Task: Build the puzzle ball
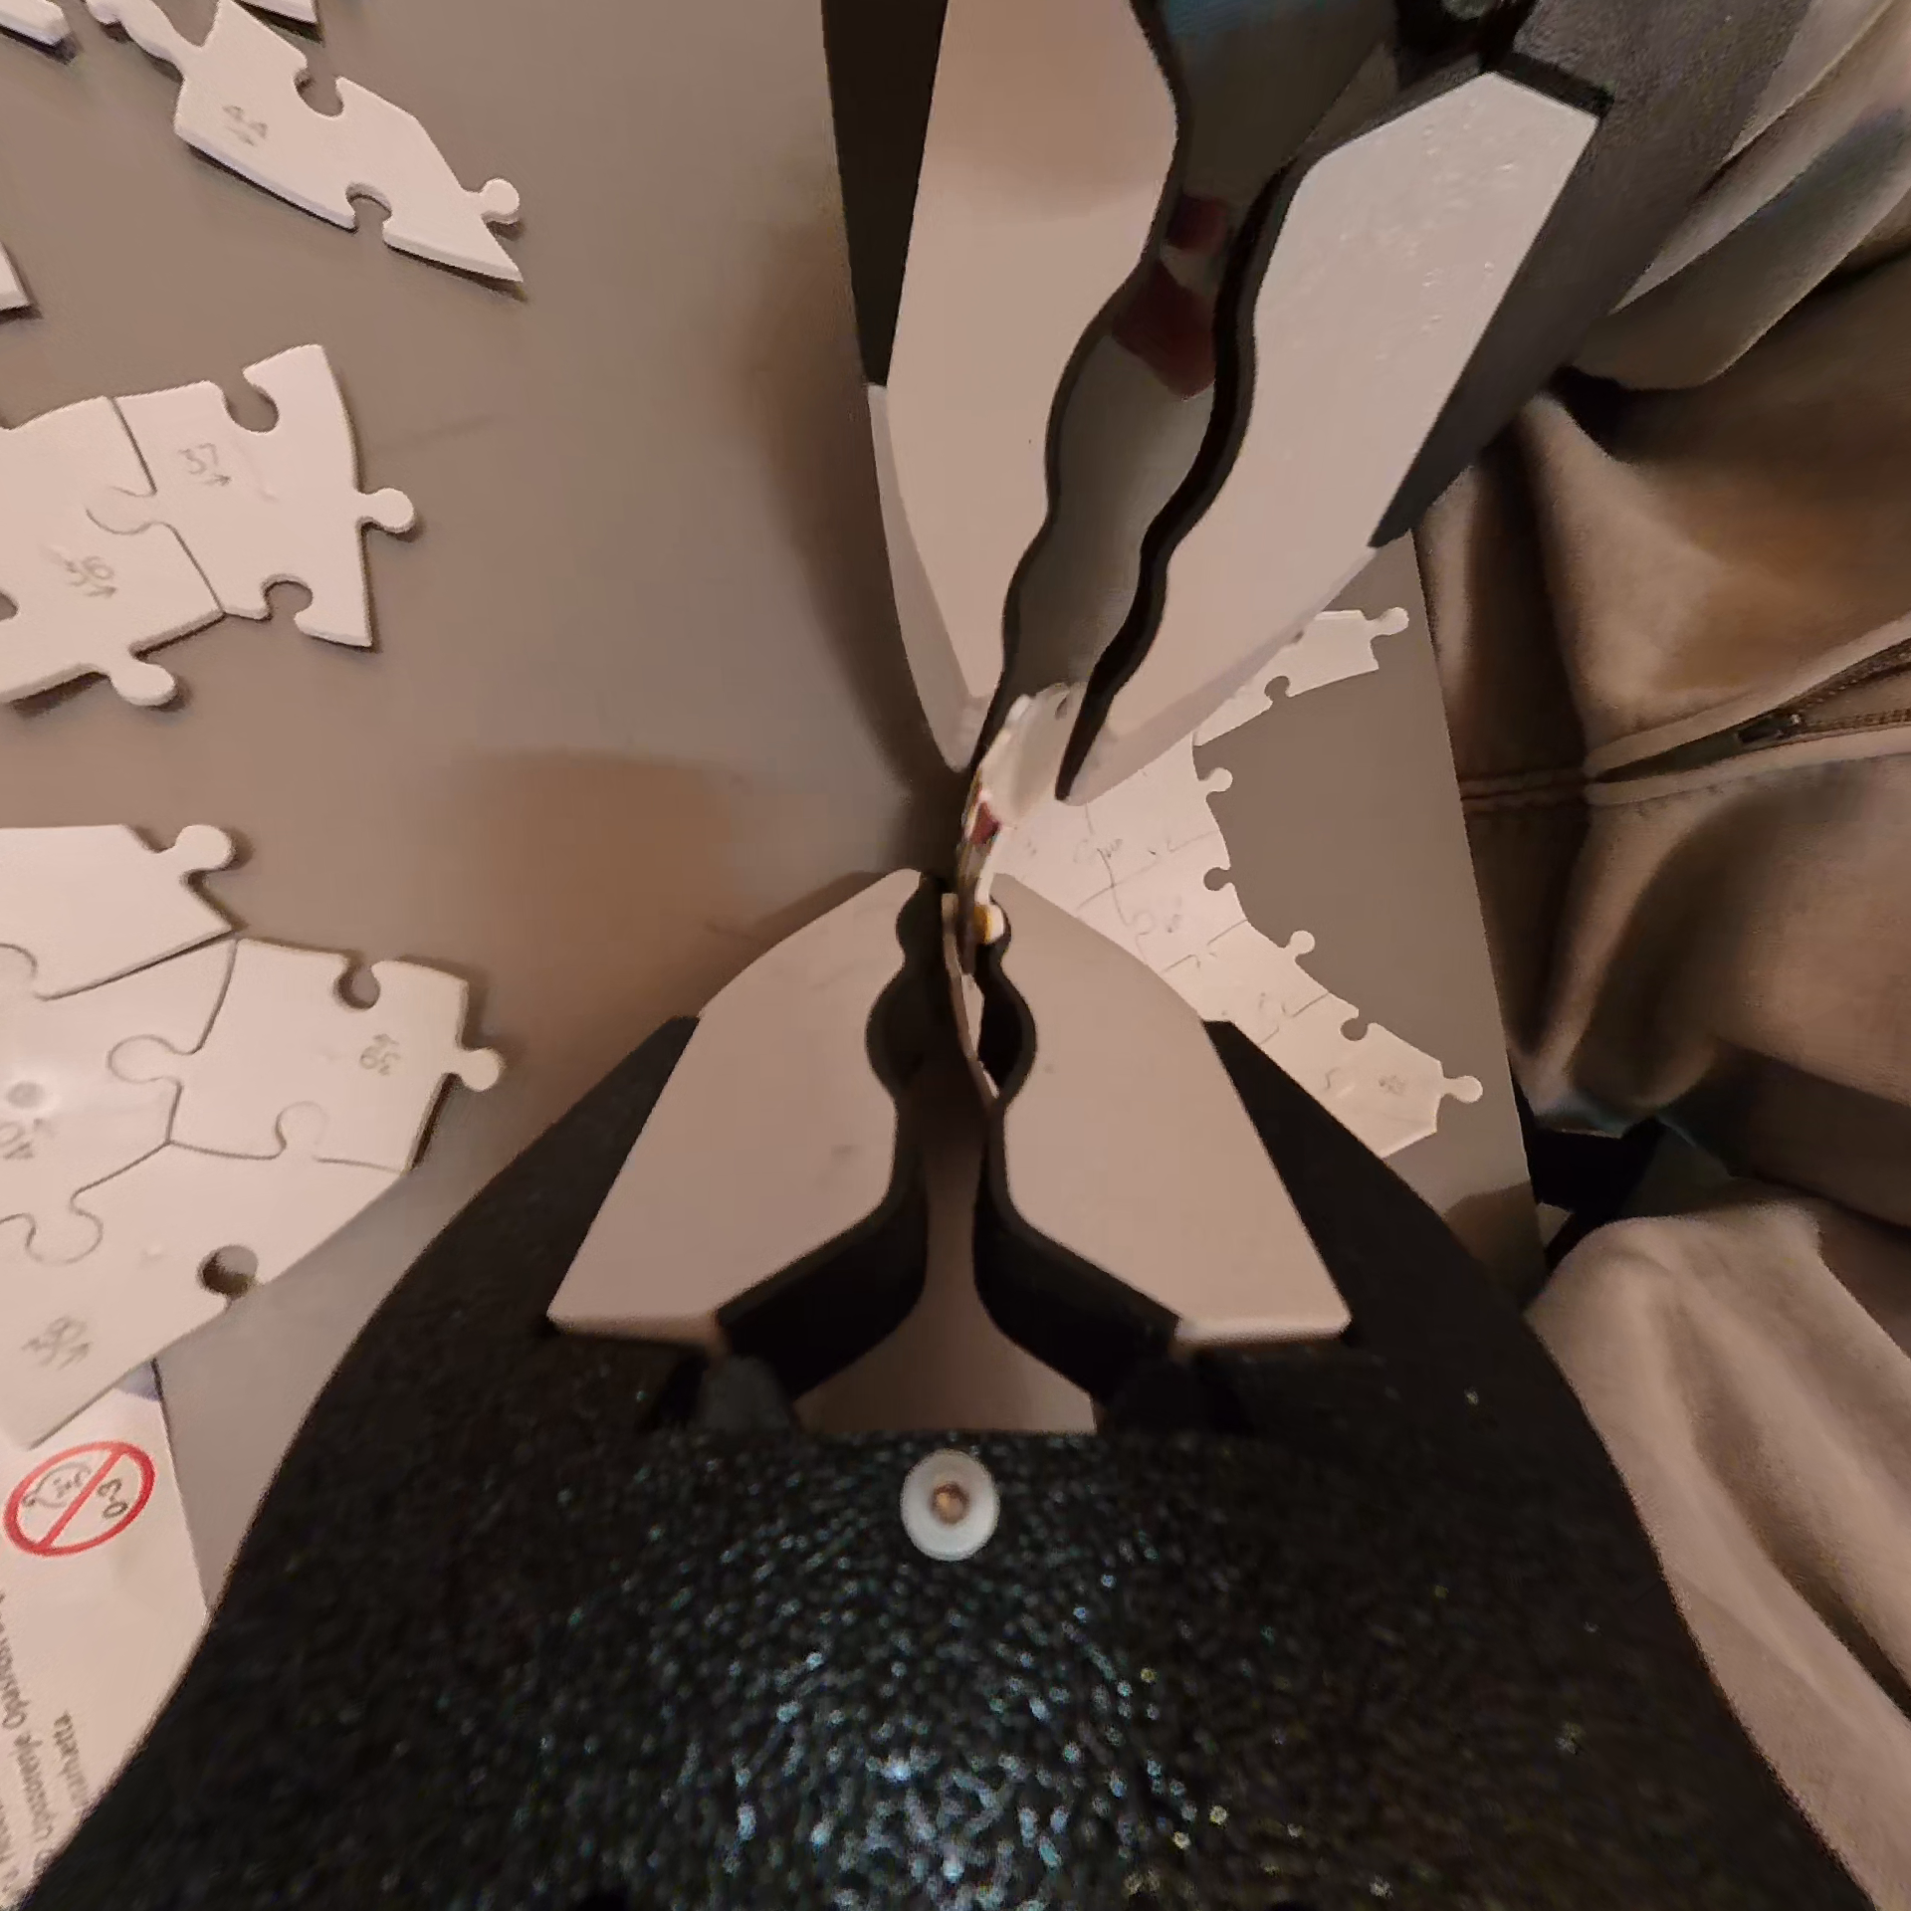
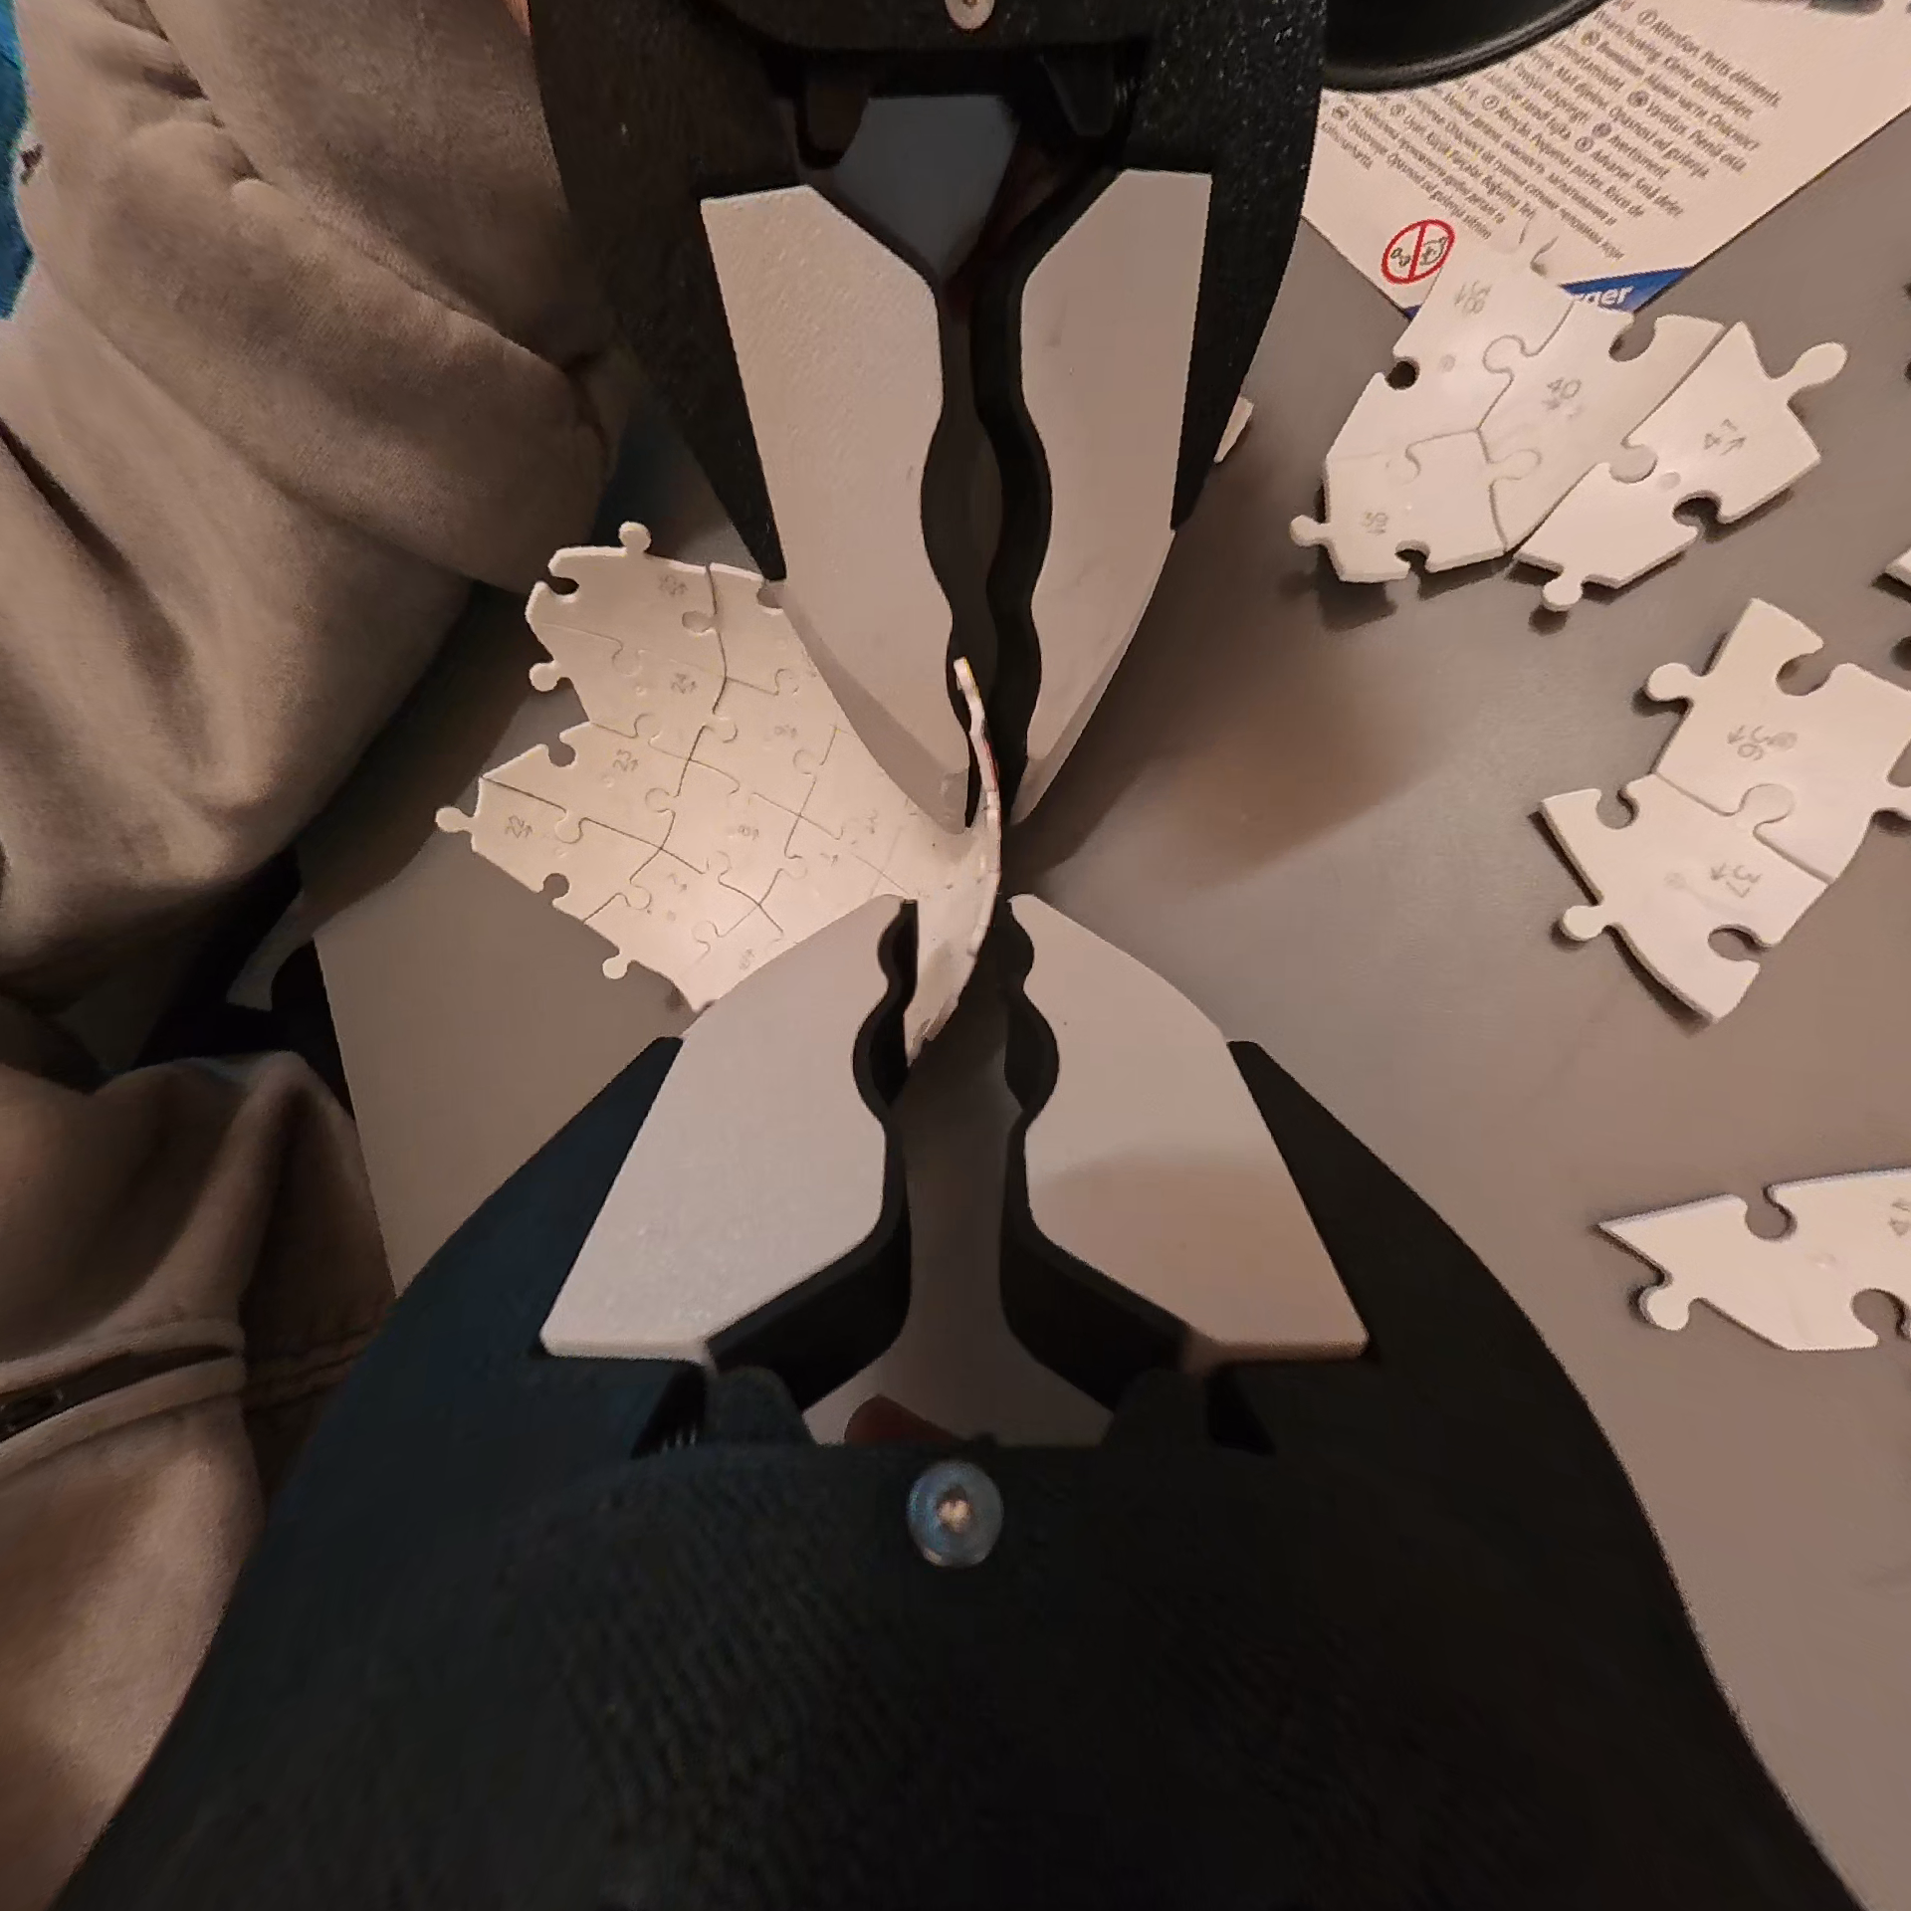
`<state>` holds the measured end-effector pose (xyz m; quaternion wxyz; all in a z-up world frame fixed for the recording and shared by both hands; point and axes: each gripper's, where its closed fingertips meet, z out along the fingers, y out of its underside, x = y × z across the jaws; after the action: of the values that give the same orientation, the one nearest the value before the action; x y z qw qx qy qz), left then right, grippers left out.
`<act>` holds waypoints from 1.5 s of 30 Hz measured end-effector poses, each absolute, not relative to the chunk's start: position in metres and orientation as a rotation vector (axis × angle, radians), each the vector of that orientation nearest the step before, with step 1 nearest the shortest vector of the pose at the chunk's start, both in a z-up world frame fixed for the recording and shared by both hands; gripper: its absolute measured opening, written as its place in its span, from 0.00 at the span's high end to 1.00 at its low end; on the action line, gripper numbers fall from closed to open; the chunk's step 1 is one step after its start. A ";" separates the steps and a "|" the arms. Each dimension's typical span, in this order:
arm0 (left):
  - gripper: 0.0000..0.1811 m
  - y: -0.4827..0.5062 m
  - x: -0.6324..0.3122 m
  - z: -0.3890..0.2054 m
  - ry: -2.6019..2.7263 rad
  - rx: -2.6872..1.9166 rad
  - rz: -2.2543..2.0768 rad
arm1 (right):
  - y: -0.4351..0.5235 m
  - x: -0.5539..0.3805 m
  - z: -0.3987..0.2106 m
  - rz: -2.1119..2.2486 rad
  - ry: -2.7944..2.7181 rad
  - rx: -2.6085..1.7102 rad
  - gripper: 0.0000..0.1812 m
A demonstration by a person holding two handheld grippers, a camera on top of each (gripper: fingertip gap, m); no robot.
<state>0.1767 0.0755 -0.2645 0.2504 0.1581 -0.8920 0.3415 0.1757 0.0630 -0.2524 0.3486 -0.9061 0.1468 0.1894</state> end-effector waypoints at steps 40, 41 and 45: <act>0.99 0.091 0.181 -0.265 -2.536 0.559 0.817 | 0.083 0.189 -0.251 0.365 0.383 -2.284 0.91; 0.99 0.091 0.181 -0.265 -2.537 0.562 0.813 | 0.083 0.191 -0.253 0.333 0.371 -2.296 0.91; 0.99 0.090 0.181 -0.266 -2.533 0.569 0.813 | 0.086 0.193 -0.256 0.290 0.329 -2.308 0.92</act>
<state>0.1814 0.0902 -0.2655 0.2092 0.2047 -0.9105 0.2921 0.1934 0.0857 -0.2561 0.3859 -0.9063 0.1293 0.1139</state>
